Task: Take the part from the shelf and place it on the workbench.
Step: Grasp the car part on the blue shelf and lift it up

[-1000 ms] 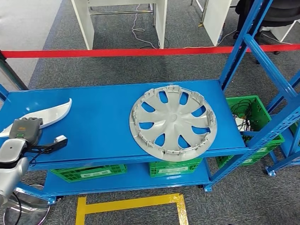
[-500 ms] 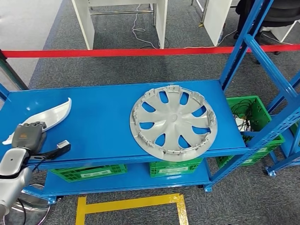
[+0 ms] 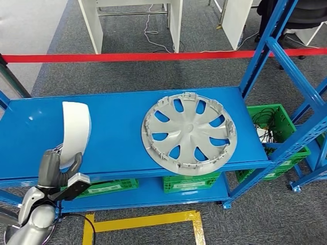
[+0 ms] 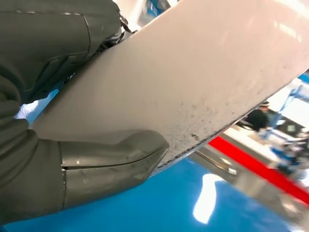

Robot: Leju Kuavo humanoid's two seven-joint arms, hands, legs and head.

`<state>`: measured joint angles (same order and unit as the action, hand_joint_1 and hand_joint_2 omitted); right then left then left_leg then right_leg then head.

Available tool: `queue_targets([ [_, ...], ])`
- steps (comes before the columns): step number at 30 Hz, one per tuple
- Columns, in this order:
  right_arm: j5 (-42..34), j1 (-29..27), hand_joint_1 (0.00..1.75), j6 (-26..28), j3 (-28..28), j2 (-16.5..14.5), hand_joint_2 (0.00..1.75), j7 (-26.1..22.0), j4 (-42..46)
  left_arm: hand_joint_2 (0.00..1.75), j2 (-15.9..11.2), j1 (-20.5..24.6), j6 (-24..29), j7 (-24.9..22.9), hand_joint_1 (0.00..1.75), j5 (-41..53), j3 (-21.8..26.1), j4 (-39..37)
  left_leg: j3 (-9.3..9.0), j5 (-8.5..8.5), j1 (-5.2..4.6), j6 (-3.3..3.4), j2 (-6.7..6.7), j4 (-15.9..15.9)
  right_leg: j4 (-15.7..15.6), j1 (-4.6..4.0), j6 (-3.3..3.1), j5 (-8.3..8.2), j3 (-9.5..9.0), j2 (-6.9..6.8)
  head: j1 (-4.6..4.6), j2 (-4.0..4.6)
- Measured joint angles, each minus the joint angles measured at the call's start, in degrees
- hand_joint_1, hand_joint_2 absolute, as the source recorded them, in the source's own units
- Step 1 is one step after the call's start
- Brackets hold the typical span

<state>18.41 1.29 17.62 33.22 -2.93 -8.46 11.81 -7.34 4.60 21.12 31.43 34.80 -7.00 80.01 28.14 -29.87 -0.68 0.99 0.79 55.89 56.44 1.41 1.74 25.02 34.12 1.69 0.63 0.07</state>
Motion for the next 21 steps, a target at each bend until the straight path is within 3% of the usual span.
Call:
queue_targets([
  [5, 0.67, -0.16, 0.0, 0.0, 0.37, -0.09, 1.75, -0.1, -0.03, 1.75, 4.3, -6.83, -1.75, 6.2, 1.75, -8.24, 0.98, 10.84, 0.21, -0.01, -0.11, 0.37, -0.01, 0.44, -0.04, 0.14, 0.45, -0.29, -0.02, 0.03, 0.01, 0.0],
  [7, 0.9, -0.3, 0.0, 0.01, 0.52, -0.13, 1.75, -0.37, -0.06, 1.75, 6.0, -10.06, -1.37, 7.74, 1.75, -10.05, 1.03, 15.35, 0.14, 0.58, -0.01, 0.98, 0.16, 0.14, -0.14, 0.18, 0.94, -0.33, 0.03, -0.02, 0.02, 0.0],
  [9, 1.16, -0.42, 0.0, 0.01, 0.83, -0.15, 1.75, -0.67, -0.09, 1.75, 7.4, -12.67, -0.24, 8.46, 1.75, -11.68, 1.04, 19.19, 0.19, 1.46, 0.21, 1.75, 0.41, -0.45, 1.82, 0.13, 1.14, 1.98, 0.96, -0.64, 0.2, 0.01],
  [12, 1.64, -0.38, 0.0, -0.14, 1.21, -0.21, 1.75, -1.28, -0.13, 1.75, 8.28, -16.12, 2.68, 8.69, 1.75, -13.49, 1.1, 23.61, 0.88, 1.94, 0.06, 2.19, 0.77, -0.47, 12.53, 0.13, 0.94, 8.88, 4.4, -1.27, 0.52, 0.0],
  [13, 1.77, -0.38, 0.0, -0.21, 1.25, -0.21, 1.75, -1.48, -0.14, 1.75, 8.35, -17.18, 3.63, 8.71, 1.75, -13.91, 1.09, 24.76, 1.16, 2.01, -0.02, 2.19, 0.89, -0.33, 15.45, 0.13, 0.94, 10.07, 5.03, -1.29, 0.51, 0.0],
  [14, 1.88, -0.39, 0.0, -0.29, 1.28, -0.21, 1.75, -1.62, -0.15, 1.75, 8.4, -18.05, 4.41, 8.71, 1.75, -14.32, 1.04, 25.79, 1.48, 2.08, -0.07, 2.15, 0.98, -0.1, 16.32, 0.13, 0.94, 10.14, 4.69, -1.3, 0.53, 0.0],
  [15, 1.97, -0.36, 0.0, -0.37, 1.31, -0.21, 1.75, -1.72, -0.15, 1.75, 8.44, -18.8, 5.01, 8.72, 1.75, -14.67, 0.98, 26.73, 1.83, 2.11, -0.07, 2.09, 1.0, 0.23, 14.82, 0.13, 0.89, 9.2, 3.17, -1.35, 0.55, 0.0],
  [18, 2.14, 0.07, 0.0, -1.13, 1.43, -0.24, 1.75, -1.92, -0.16, 1.75, 8.45, -20.34, 6.36, 8.72, 1.75, -15.48, 0.76, 29.14, 2.73, 2.05, -0.12, 1.55, 1.01, 1.38, 3.8, 0.08, 0.57, 6.11, -4.12, -1.9, 0.53, 0.0],
  [19, 2.16, 0.21, 0.0, -1.69, 1.5, -0.28, 1.75, -2.04, -0.17, 1.75, 8.44, -20.73, 6.82, 8.72, 1.75, -15.79, 0.63, 29.81, 2.96, 2.12, -0.18, 1.18, 1.03, 1.72, 1.78, 0.0, 0.5, 5.99, -5.33, -2.03, 0.5, 0.0],
  [21, 2.16, 0.35, 0.0, -2.9, 1.66, -0.36, 1.75, -2.33, -0.18, 1.75, 8.43, -21.42, 7.5, 8.74, 1.75, -16.33, 0.29, 30.71, 3.33, 2.52, -0.23, 0.34, 1.05, 2.1, 1.04, -0.24, 0.29, 5.9, -5.62, -1.93, 0.49, 0.01],
])
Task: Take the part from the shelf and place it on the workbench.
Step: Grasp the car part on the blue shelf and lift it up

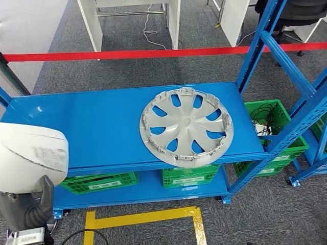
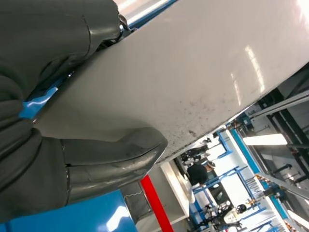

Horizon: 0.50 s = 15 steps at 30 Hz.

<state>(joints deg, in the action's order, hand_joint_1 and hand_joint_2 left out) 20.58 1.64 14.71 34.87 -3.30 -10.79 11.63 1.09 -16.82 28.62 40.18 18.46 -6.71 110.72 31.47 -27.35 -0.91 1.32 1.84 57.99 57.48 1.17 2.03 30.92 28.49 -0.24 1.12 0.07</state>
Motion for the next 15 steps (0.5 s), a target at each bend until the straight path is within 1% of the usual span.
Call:
queue_targets([
  [1, 0.0, -0.01, 0.0, -0.51, 0.06, -0.11, 1.75, -0.15, -0.02, 1.75, -0.01, -0.31, 0.21, 0.01, 1.75, -0.17, -0.19, 0.31, 0.11, -0.05, 0.1, -0.42, -0.12, 0.15, -0.04, 0.08, -0.33, -0.24, 0.33, 0.01, 0.02, 0.0],
  [2, 0.01, -0.01, 0.0, -0.88, 0.09, -0.21, 1.75, -0.25, -0.04, 1.75, -0.02, -0.57, 0.41, 0.02, 1.75, -0.27, -0.37, 0.58, 0.32, -0.66, 0.19, -0.85, -0.38, 0.5, -0.09, 0.15, -0.78, -0.56, 0.6, 0.02, -0.03, 0.0],
  [3, 0.02, 0.02, 0.0, -1.19, 0.1, -0.31, 1.75, -0.36, -0.07, 1.75, -0.05, -0.77, 0.57, 0.03, 1.75, -0.33, -0.54, 0.8, 0.74, -2.14, 0.32, -1.26, -0.7, 1.66, -0.22, 0.25, -1.3, -0.99, 1.0, -0.02, -0.13, -0.01],
  [4, 0.06, 0.06, 0.0, -1.54, 0.11, -0.4, 1.75, -0.48, -0.09, 1.75, -0.07, -0.91, 0.73, 0.03, 1.75, -0.44, -0.72, 0.99, 1.45, -4.44, 0.5, -1.65, -1.02, 3.9, -0.29, 0.3, -1.74, -1.45, 1.48, -0.07, -0.23, -0.01],
  [6, 0.19, 0.15, 0.0, -2.63, 0.12, -0.4, 1.75, -0.92, -0.09, 1.75, -0.11, -1.24, 0.97, 0.04, 1.75, -0.81, -1.05, 1.19, 3.25, -9.36, 0.84, -2.17, -1.28, 10.72, -0.21, 0.19, -2.12, -2.35, 2.71, -0.05, -0.36, -0.01],
  [7, 0.25, 0.15, 0.0, -3.21, 0.12, -0.4, 1.75, -1.16, -0.09, 1.75, -0.13, -1.45, 1.1, 0.04, 1.75, -1.02, -1.15, 1.23, 3.79, -10.76, 0.98, -2.31, -1.29, 13.74, -0.11, 0.14, -2.14, -2.82, 3.43, -0.02, -0.37, -0.01],
  [8, 0.3, 0.14, 0.0, -3.75, 0.12, -0.4, 1.75, -1.38, -0.09, 1.75, -0.15, -1.63, 1.24, 0.04, 1.75, -1.24, -1.2, 1.24, 3.68, -10.91, 1.09, -2.4, -1.29, 15.28, 0.03, 0.12, -2.11, -3.26, 4.19, 0.0, -0.37, -0.01],
  [9, 0.32, 0.13, 0.0, -4.07, 0.13, -0.4, 1.75, -1.51, -0.09, 1.75, -0.17, -1.76, 1.38, 0.04, 1.75, -1.39, -1.22, 1.25, 2.76, -9.91, 1.18, -2.45, -1.29, 14.96, 0.23, 0.12, -2.03, -3.71, 4.98, 0.02, -0.37, -0.01],
  [10, 0.31, 0.13, 0.0, -4.38, 0.16, -0.4, 1.75, -1.68, -0.09, 1.75, -0.2, -1.83, 1.52, 0.04, 1.75, -1.56, -1.28, 1.28, 1.03, -8.11, 1.26, -2.43, -1.3, 12.77, 0.43, 0.13, -1.91, -4.14, 5.75, 0.04, -0.38, -0.01],
  [11, 0.31, 0.14, 0.0, -4.73, 0.25, -0.4, 1.75, -1.91, -0.09, 1.75, -0.25, -1.86, 1.67, 0.04, 1.75, -1.8, -1.41, 1.34, -1.37, -6.26, 1.34, -2.34, -1.36, 9.16, 0.61, 0.14, -1.72, -4.58, 6.42, 0.09, -0.38, -0.01],
  [12, 0.31, 0.17, 0.0, -5.07, 0.39, -0.4, 1.75, -2.18, -0.09, 1.75, -0.32, -1.88, 1.82, 0.04, 1.75, -1.99, -1.62, 1.41, -4.01, -5.36, 1.34, -2.19, -1.57, 4.88, 0.75, 0.09, -1.45, -5.05, 6.96, 0.16, -0.38, -0.01],
  [13, 0.34, 0.2, 0.0, -5.46, 0.61, -0.4, 1.75, -2.52, -0.09, 1.75, -0.39, -1.91, 2.01, 0.04, 1.75, -2.21, -1.92, 1.49, -6.18, -5.11, 1.29, -1.99, -1.79, 1.13, 0.77, 0.05, -1.11, -5.55, 7.33, 0.22, -0.35, -0.01],
  [14, 0.43, 0.22, 0.0, -5.8, 0.81, -0.4, 1.75, -2.82, -0.09, 1.75, -0.44, -1.98, 2.14, 0.04, 1.75, -2.44, -2.2, 1.56, -7.51, -5.33, 1.18, -1.77, -1.99, -1.43, 0.69, 0.01, -0.72, -6.1, 7.53, 0.28, -0.34, -0.01],
  [15, 0.57, 0.23, 0.0, -6.11, 0.97, -0.4, 1.75, -3.04, -0.09, 1.75, -0.48, -2.04, 2.24, 0.04, 1.75, -2.58, -2.43, 1.59, -7.98, -5.7, 1.02, -1.49, -2.15, -2.65, 0.51, 0.01, -0.29, -6.68, 7.61, 0.32, -0.34, -0.01],
])
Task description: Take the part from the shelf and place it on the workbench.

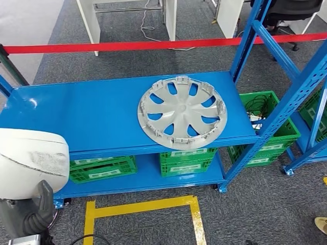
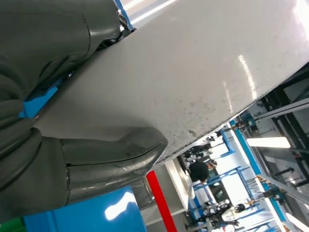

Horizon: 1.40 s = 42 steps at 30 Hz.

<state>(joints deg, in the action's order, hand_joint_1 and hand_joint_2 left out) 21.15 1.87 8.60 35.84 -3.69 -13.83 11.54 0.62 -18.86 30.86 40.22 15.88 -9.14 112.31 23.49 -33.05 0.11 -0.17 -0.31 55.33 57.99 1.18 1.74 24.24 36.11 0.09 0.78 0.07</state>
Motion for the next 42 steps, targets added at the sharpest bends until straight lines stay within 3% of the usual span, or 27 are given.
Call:
queue_targets([
  [2, 0.56, -0.1, 0.0, -0.49, 0.16, 0.0, 1.75, -0.22, -0.01, 1.75, -0.07, -0.09, 0.12, 0.0, 1.75, -0.22, -0.32, 0.03, 0.8, 0.79, -0.07, 0.79, 0.25, -0.25, -0.29, 0.13, 0.79, -0.66, 0.14, 0.14, -0.02, 0.0],
  [3, 0.96, -0.15, 0.0, -0.69, 0.19, 0.0, 1.75, -0.27, -0.01, 1.75, -0.1, -0.1, 0.18, 0.0, 1.75, -0.26, -0.5, 0.03, 1.35, 1.38, -0.03, 1.33, 0.43, -0.3, 0.18, 0.19, 1.02, 0.28, 0.53, 0.14, 0.01, 0.0],
  [5, 1.75, -0.22, 0.0, -1.13, 0.22, -0.02, 1.75, -0.31, -0.02, 1.75, -0.17, -0.13, 0.33, 0.0, 1.75, -0.3, -1.03, 0.03, 2.8, 2.78, 0.02, 2.25, 0.8, -0.43, 4.57, 0.22, 1.18, 5.54, 1.98, 0.09, 0.13, 0.0],
  [7, 2.17, -0.19, 0.0, -1.43, 0.22, -0.04, 1.75, -0.33, -0.01, 1.75, -0.21, -0.2, 0.46, 0.0, 1.75, -0.29, -1.46, 0.03, 4.56, 4.15, -0.34, 2.68, 0.96, -0.28, 12.2, 0.11, 1.21, 10.83, 3.54, 0.04, 0.2, 0.01],
  [8, 2.29, -0.16, 0.0, -1.49, 0.22, -0.04, 1.75, -0.33, -0.01, 1.75, -0.23, -0.24, 0.49, 0.0, 1.75, -0.28, -1.57, 0.02, 5.45, 4.79, -0.55, 2.76, 1.06, -0.16, 15.14, 0.05, 1.18, 11.46, 3.69, 0.03, 0.2, 0.01],
  [9, 2.45, -0.16, 0.0, -1.53, 0.22, -0.04, 1.75, -0.33, 0.0, 1.75, -0.26, -0.27, 0.5, 0.0, 1.75, -0.28, -1.61, 0.02, 6.34, 5.38, -0.73, 2.79, 1.16, -0.02, 16.51, -0.04, 1.08, 10.67, 3.14, 0.03, 0.19, 0.01],
  [10, 2.67, -0.17, 0.0, -1.57, 0.22, -0.03, 1.75, -0.33, 0.0, 1.75, -0.28, -0.31, 0.5, 0.0, 1.75, -0.29, -1.63, 0.02, 7.19, 5.9, -0.88, 2.79, 1.22, 0.17, 15.82, -0.16, 0.86, 8.96, 1.6, 0.02, 0.19, 0.0],
  [12, 3.29, -0.13, 0.0, -1.66, 0.22, -0.03, 1.75, -0.32, 0.01, 1.75, -0.36, -0.46, 0.5, 0.0, 1.75, -0.36, -1.64, 0.03, 8.54, 6.79, -1.12, 2.65, 1.27, 0.7, 8.63, -0.53, 0.18, 6.47, -4.43, -0.04, 0.19, 0.0],
  [14, 3.9, 0.04, 0.0, -1.73, 0.21, -0.04, 1.75, -0.32, 0.02, 1.75, -0.45, -0.69, 0.5, 0.0, 1.75, -0.46, -1.63, 0.04, 9.36, 7.59, -1.33, 2.3, 1.34, 1.26, -0.15, -0.87, -0.34, 7.25, -10.51, -0.12, 0.13, 0.0],
  [15, 4.17, 0.11, 0.0, -1.75, 0.2, -0.04, 1.75, -0.33, 0.02, 1.75, -0.5, -0.84, 0.51, 0.0, 1.75, -0.5, -1.62, 0.05, 9.67, 8.07, -1.36, 2.05, 1.39, 1.4, -2.57, -1.02, -0.47, 7.98, -11.89, -0.14, 0.13, 0.0],
  [16, 4.47, 0.15, 0.0, -1.76, 0.2, -0.04, 1.75, -0.33, 0.02, 1.75, -0.56, -1.0, 0.52, 0.0, 1.75, -0.52, -1.62, 0.05, 9.92, 8.58, -1.35, 1.77, 1.42, 1.47, -3.61, -1.03, -0.59, 8.17, -12.06, -0.14, 0.11, 0.0],
  [18, 5.23, 0.11, 0.0, -1.77, 0.2, -0.2, 1.75, -0.39, 0.01, 1.75, -0.75, -1.63, 0.65, 0.0, 1.75, -0.68, -1.55, 0.09, 10.61, 7.88, -1.26, 1.02, 1.15, 2.13, -3.91, -0.81, -1.3, 7.43, -10.92, -0.31, 0.12, 0.01],
  [20, 5.99, 0.06, 0.0, -1.75, 0.19, -0.36, 1.75, -0.53, -0.01, 1.75, -1.03, -2.52, 0.82, 0.0, 1.75, -0.99, -1.43, 0.16, 11.73, 3.2, -0.98, 0.19, 0.79, 5.78, -4.06, -0.52, -2.13, 6.21, -9.54, -0.61, -0.1, 0.01],
  [22, 6.64, 0.04, 0.0, -1.72, 0.16, -0.41, 1.75, -0.7, 0.0, 1.75, -1.26, -3.29, 0.83, 0.0, 1.75, -1.37, -1.34, 0.22, 12.83, -2.2, -0.48, -0.49, 0.71, 12.51, -3.89, -0.54, -2.4, 4.95, -8.01, -0.9, -0.3, 0.01],
  [23, 6.98, 0.05, 0.0, -1.71, 0.1, -0.49, 1.75, -0.79, 0.0, 1.75, -1.37, -3.63, 0.73, 0.0, 1.75, -1.53, -1.24, 0.27, 12.96, -3.17, -0.24, -0.77, 0.71, 15.47, -3.65, -0.54, -2.36, 4.31, -7.17, -1.09, -0.32, 0.01],
  [24, 7.31, 0.05, 0.0, -1.69, 0.04, -0.57, 1.75, -0.83, 0.0, 1.75, -1.48, -3.99, 0.55, 0.0, 1.75, -1.63, -1.09, 0.33, 12.56, -2.64, 0.01, -1.02, 0.72, 17.17, -3.3, -0.51, -2.28, 3.71, -6.23, -1.32, -0.33, 0.01],
  [25, 7.62, 0.05, 0.0, -1.65, -0.02, -0.69, 1.75, -0.82, 0.0, 1.75, -1.6, -4.38, 0.32, 0.0, 1.75, -1.67, -0.84, 0.44, 11.42, -0.93, 0.25, -1.25, 0.74, 17.04, -2.81, -0.46, -2.14, 3.17, -5.22, -1.57, -0.32, 0.01],
  [27, 8.09, 0.04, 0.0, -1.55, -0.08, -0.89, 1.75, -0.62, 0.0, 1.75, -1.75, -5.01, -0.07, 0.0, 1.75, -1.68, -0.28, 0.74, 6.63, 2.18, 0.67, -1.58, 1.26, 11.03, -1.67, -0.37, -1.66, 2.33, -3.13, -2.1, -0.33, 0.0],
  [29, 8.32, 0.03, 0.0, -1.46, -0.08, -1.02, 1.75, -0.32, 0.0, 1.75, -1.82, -5.38, -0.21, 0.0, 1.75, -1.68, 0.12, 1.07, 1.55, 1.67, 0.56, -1.22, 1.99, 2.89, -0.75, -0.41, -0.97, 1.63, -1.87, -2.64, -0.29, 0.0],
  [30, 8.37, 0.06, 0.0, -1.42, -0.08, -1.05, 1.75, -0.21, 0.0, 1.75, -1.84, -5.49, -0.24, 0.0, 1.75, -1.68, 0.24, 1.19, 0.42, 0.85, 0.38, -0.82, 2.13, 0.62, -0.56, -0.43, -0.6, 1.2, -1.58, -2.91, -0.28, 0.0],
  [32, 8.38, 0.06, 0.0, -1.36, -0.08, -1.09, 1.75, -0.03, -0.02, 1.75, -1.86, -5.82, -0.35, 0.01, 1.75, -1.68, 0.45, 1.36, 0.7, 0.88, 0.14, 0.37, 1.73, -0.41, -0.6, -0.26, 0.23, 0.35, -1.24, -3.36, -0.23, 0.01],
  [33, 8.4, 0.02, 0.0, -1.31, -0.08, -1.09, 1.75, 0.18, -0.03, 1.75, -1.85, -5.99, -0.53, 0.01, 1.75, -1.66, 0.57, 1.38, 1.36, 1.46, 0.11, 0.91, 1.55, -0.37, -0.37, -0.13, 0.6, 0.84, -0.98, -3.13, -0.25, 0.01],
  [35, 8.46, -0.08, 0.0, -1.21, -0.08, -1.09, 1.75, 0.75, -0.07, 1.75, -1.85, -6.2, -1.03, 0.0, 1.75, -1.55, 0.81, 1.39, 2.58, 2.67, 0.19, 1.85, 1.31, -0.49, 1.05, 0.0, 1.08, 3.6, -0.31, -2.15, -0.16, 0.02],
  [37, 8.49, -0.06, 0.0, -1.15, -0.08, -1.09, 1.75, 1.07, -0.07, 1.75, -1.86, -6.22, -1.27, 0.0, 1.75, -1.48, 0.94, 1.39, 3.1, 3.11, 0.15, 2.13, 1.2, -0.46, 2.15, -0.03, 1.15, 5.67, 0.05, -1.53, -0.08, 0.02],
  [42, 8.5, -0.07, 0.0, -1.15, -0.08, -1.09, 1.75, 1.12, -0.07, 1.75, -1.86, -6.22, -1.33, 0.0, 1.75, -1.46, 0.97, 1.39, 3.17, 3.18, 0.14, 2.16, 1.19, -0.46, 2.44, -0.03, 1.14, 6.04, 0.16, -1.45, -0.05, 0.02],
])
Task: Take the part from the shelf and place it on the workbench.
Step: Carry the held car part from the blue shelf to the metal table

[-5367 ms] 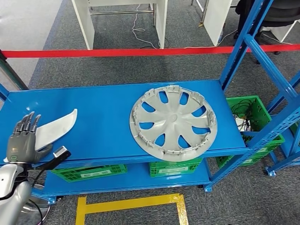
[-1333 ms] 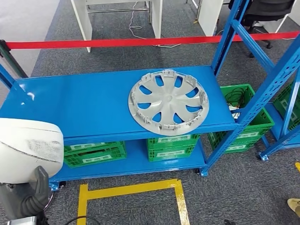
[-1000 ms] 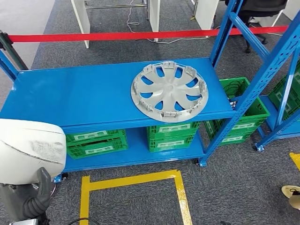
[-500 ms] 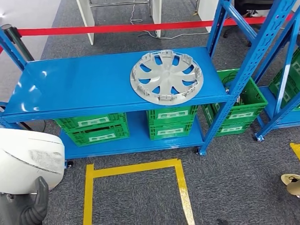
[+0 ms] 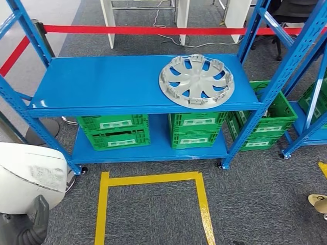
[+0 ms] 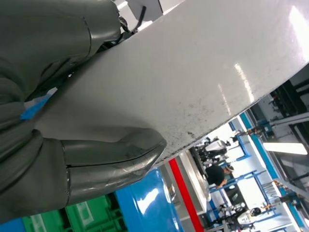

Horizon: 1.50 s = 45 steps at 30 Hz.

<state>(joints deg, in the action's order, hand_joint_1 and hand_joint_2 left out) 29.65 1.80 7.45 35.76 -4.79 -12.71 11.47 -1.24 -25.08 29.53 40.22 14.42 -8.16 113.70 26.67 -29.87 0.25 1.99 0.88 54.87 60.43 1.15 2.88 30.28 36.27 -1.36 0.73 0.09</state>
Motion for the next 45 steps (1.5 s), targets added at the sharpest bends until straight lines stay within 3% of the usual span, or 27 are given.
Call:
queue_targets([
  [1, 0.04, -0.02, 0.0, 0.0, 0.0, -0.01, 1.75, 0.1, 0.0, 1.75, 0.03, 0.0, -0.09, 0.0, 1.75, 0.03, 0.04, 0.0, 0.16, 0.13, -0.02, 0.06, -0.02, 0.0, 0.64, 0.0, -0.01, 0.73, 0.24, 0.13, 0.02, -0.01],
  [3, 0.21, -0.11, 0.0, -0.01, 0.0, -0.04, 1.75, 0.63, 0.0, 1.75, 0.27, -0.02, -0.56, 0.0, 1.75, 0.21, 0.24, 0.0, 1.43, 1.14, -0.26, 0.3, -0.36, 0.06, 5.84, -0.04, -0.05, 4.68, 1.25, 0.65, 0.15, -0.02],
  [4, 0.39, -0.11, 0.0, -0.01, 0.0, -0.05, 1.75, 0.92, 0.01, 1.75, 0.49, -0.04, -0.99, 0.0, 1.75, 0.29, 0.39, -0.01, 3.13, 2.4, -0.59, 0.4, -0.89, 0.2, 8.33, -0.24, -0.42, 4.78, 0.4, 1.01, 0.21, -0.02],
  [5, 0.62, -0.07, 0.0, -0.02, 0.0, -0.02, 1.75, 1.1, 0.04, 1.75, 0.78, 0.05, -1.48, 0.0, 1.75, 0.27, 0.54, -0.01, 5.12, 4.11, -1.03, 0.38, -1.72, 0.53, 5.68, -0.65, -1.16, 4.97, -3.92, 2.1, 0.29, -0.02],
  [7, 1.15, 0.14, 0.0, -0.05, 0.0, 0.03, 1.75, 1.07, 0.09, 1.75, 1.25, 0.28, -2.36, 0.02, 1.75, 0.18, 0.76, -0.02, 8.72, 7.82, -1.71, -0.15, -3.68, 0.95, -3.83, -1.41, -2.73, 2.72, -12.63, 3.38, 0.27, -0.02],
  [8, 1.36, 0.19, 0.0, -0.07, 0.01, 0.04, 1.75, 1.0, 0.09, 1.75, 1.38, 0.38, -2.59, 0.03, 1.75, 0.18, 0.82, -0.02, 9.59, 8.34, -1.86, -0.56, -4.03, 1.26, -8.61, -1.53, -3.3, 3.06, -15.39, 3.55, 0.2, -0.02],
  [9, 1.5, 0.18, 0.0, -0.07, 0.01, 0.02, 1.75, 0.99, 0.05, 1.75, 1.42, 0.38, -2.69, 0.04, 1.75, 0.29, 0.85, -0.02, 10.2, 7.31, -1.81, -0.96, -3.83, 2.05, -8.68, -1.42, -3.65, 2.67, -14.67, 2.77, 0.04, -0.01],
  [10, 1.58, 0.05, 0.0, -0.07, 0.02, -0.01, 1.75, 1.0, 0.03, 1.75, 1.42, 0.39, -2.69, 0.05, 1.75, 0.38, 0.87, -0.03, 10.74, 4.78, -1.68, -1.35, -3.25, 3.97, -8.64, -1.28, -4.04, 2.05, -13.92, 1.99, -0.13, -0.01],
  [12, 1.76, -0.17, 0.0, -0.07, 0.04, 0.04, 1.75, 1.06, 0.02, 1.75, 1.44, 0.46, -2.67, 0.04, 1.75, 0.47, 0.87, -0.04, 11.85, -1.76, -1.01, -2.13, -2.02, 10.93, -8.33, -1.29, -4.49, 0.93, -12.31, 0.53, -0.39, -0.01],
  [13, 1.86, -0.2, 0.0, -0.07, 0.04, 0.04, 1.75, 1.1, 0.02, 1.75, 1.45, 0.49, -2.63, 0.04, 1.75, 0.5, 0.86, -0.05, 12.23, -3.69, -0.65, -2.51, -1.78, 14.83, -8.02, -1.29, -4.45, 0.42, -11.39, -0.19, -0.43, -0.01],
  [15, 2.02, -0.07, 0.0, -0.07, 0.04, 0.04, 1.75, 1.19, 0.02, 1.75, 1.46, 0.5, -2.48, 0.04, 1.75, 0.54, 0.86, -0.07, 11.65, -2.89, 0.0, -3.17, -1.56, 19.3, -6.9, -1.19, -4.15, -0.43, -9.33, -1.59, -0.45, -0.02],
  [16, 2.11, 0.01, 0.0, -0.06, 0.04, 0.04, 1.75, 1.25, 0.02, 1.75, 1.46, 0.5, -2.41, 0.04, 1.75, 0.55, 0.86, -0.07, 10.22, -1.02, 0.26, -3.43, -1.33, 18.77, -6.13, -1.12, -3.97, -0.74, -8.27, -2.28, -0.45, -0.02],
  [18, 2.29, 0.08, 0.0, -0.04, 0.05, 0.04, 1.75, 1.31, 0.03, 1.75, 1.46, 0.52, -2.3, 0.04, 1.75, 0.55, 0.86, -0.07, 5.01, 1.18, 0.53, -3.66, 0.51, 12.62, -4.56, -1.1, -3.57, -1.14, -6.49, -3.46, -0.47, -0.02],
  [20, 2.5, 0.1, 0.0, -0.01, 0.07, 0.03, 1.75, 1.31, 0.04, 1.75, 1.46, 0.62, -2.21, 0.04, 1.75, 0.56, 0.85, -0.07, -0.03, -0.22, 0.26, -3.14, 2.68, 4.95, -3.45, -1.22, -2.99, -1.53, -5.44, -4.49, -0.42, -0.02],
  [22, 2.62, 0.19, 0.0, 0.0, 0.08, 0.02, 1.75, 1.3, 0.04, 1.75, 1.46, 0.69, -2.11, 0.04, 1.75, 0.57, 0.84, -0.07, -1.22, -1.43, -0.09, -2.36, 2.72, 1.6, -3.02, -1.23, -2.22, -2.22, -4.84, -5.6, -0.38, -0.02],
  [24, 2.64, 0.24, 0.0, 0.0, 0.09, 0.03, 1.75, 1.3, 0.04, 1.75, 1.46, 0.68, -2.01, 0.04, 1.75, 0.59, 0.84, -0.07, -0.01, -0.71, 0.01, -1.49, 1.68, 1.06, -2.5, -1.06, -1.41, -1.8, -3.96, -5.16, -0.36, -0.02],
  [26, 2.69, 0.11, 0.0, 0.0, 0.11, 0.04, 1.75, 1.3, 0.04, 1.75, 1.53, 0.7, -1.86, 0.04, 1.75, 0.61, 0.82, -0.07, 1.65, 0.67, 0.13, -0.5, 0.7, 0.83, 0.95, -0.91, -0.86, 2.42, -2.34, -1.99, -0.28, -0.02],
  [28, 2.8, -0.04, 0.0, 0.01, 0.14, 0.02, 1.75, 1.29, 0.03, 1.75, 1.62, 0.72, -1.65, 0.03, 1.75, 0.63, 0.76, -0.07, 3.49, 2.15, -0.09, -0.01, -0.42, 0.91, 7.95, -0.9, -0.8, 7.7, -0.51, 0.65, -0.27, -0.02],
  [30, 2.91, -0.03, 0.0, 0.03, 0.17, 0.0, 1.75, 1.28, 0.03, 1.75, 1.63, 0.71, -1.47, 0.04, 1.75, 0.64, 0.69, -0.07, 5.33, 3.63, -0.45, 0.13, -1.64, 1.05, 12.74, -1.0, -1.08, 8.34, -0.27, 1.2, -0.3, -0.02],
  [32, 2.95, 0.06, 0.0, 0.04, 0.2, 0.0, 1.75, 1.24, 0.05, 1.75, 1.63, 0.71, -1.35, 0.04, 1.75, 0.64, 0.65, -0.07, 7.03, 4.99, -0.7, 0.02, -2.88, 1.22, 10.12, -1.12, -1.66, 4.81, -3.42, 1.73, -0.31, -0.02],
  [34, 2.99, 0.11, 0.0, 0.05, 0.23, 0.02, 1.75, 1.17, 0.07, 1.75, 1.64, 0.74, -1.29, 0.04, 1.75, 0.64, 0.62, -0.07, 8.32, 6.26, -0.88, -0.27, -4.15, 1.52, 1.38, -1.21, -2.38, 2.64, -9.69, 4.09, -0.3, -0.02],
  [36, 3.08, 0.13, 0.0, 0.08, 0.26, 0.04, 1.75, 1.14, 0.09, 1.75, 1.67, 0.74, -1.16, 0.04, 1.75, 0.68, 0.58, -0.07, 9.19, 7.62, -1.09, -0.65, -5.32, 1.73, -5.67, -1.23, -2.72, 3.22, -14.01, 5.91, -0.33, -0.02],
  [38, 3.32, 0.09, 0.0, 0.14, 0.27, -0.07, 1.75, 1.17, 0.08, 1.75, 1.68, 0.58, -0.94, 0.04, 1.75, 0.74, 0.57, -0.07, 9.86, 8.98, -1.2, -1.14, -6.56, 1.59, -7.25, -1.12, -2.9, 3.28, -14.18, 5.04, -0.35, -0.02],
  [39, 3.5, 0.09, 0.0, 0.16, 0.28, -0.14, 1.75, 1.22, 0.08, 1.75, 1.68, 0.44, -0.81, 0.04, 1.75, 0.83, 0.57, -0.07, 10.26, 8.72, -1.25, -1.41, -6.5, 1.76, -7.08, -1.05, -3.17, 2.83, -13.64, 4.26, -0.36, -0.02],
  [41, 3.83, 0.0, 0.0, 0.22, 0.3, -0.26, 1.75, 1.3, 0.07, 1.75, 1.68, 0.24, -0.55, 0.04, 1.75, 1.1, 0.54, -0.07, 11.46, 4.74, -1.15, -2.04, -4.66, 4.84, -6.98, -0.88, -4.0, 1.71, -12.33, 2.41, -0.73, -0.02],
  [43, 3.97, -0.13, 0.0, 0.25, 0.32, -0.24, 1.75, 1.33, 0.07, 1.75, 1.68, 0.21, -0.38, 0.04, 1.75, 1.32, 0.48, -0.07, 12.89, -1.54, -0.71, -2.69, -2.25, 12.29, -6.69, -1.22, -4.39, 0.67, -10.88, 0.57, -1.06, -0.02],
  [45, 3.99, -0.13, 0.0, 0.24, 0.33, -0.24, 1.75, 1.34, 0.07, 1.75, 1.69, 0.19, -0.32, 0.04, 1.75, 1.4, 0.45, -0.07, 13.18, -3.69, -0.27, -3.14, -1.52, 18.74, -5.99, -1.41, -4.25, -0.16, -9.39, -1.24, -1.09, -0.02],
])
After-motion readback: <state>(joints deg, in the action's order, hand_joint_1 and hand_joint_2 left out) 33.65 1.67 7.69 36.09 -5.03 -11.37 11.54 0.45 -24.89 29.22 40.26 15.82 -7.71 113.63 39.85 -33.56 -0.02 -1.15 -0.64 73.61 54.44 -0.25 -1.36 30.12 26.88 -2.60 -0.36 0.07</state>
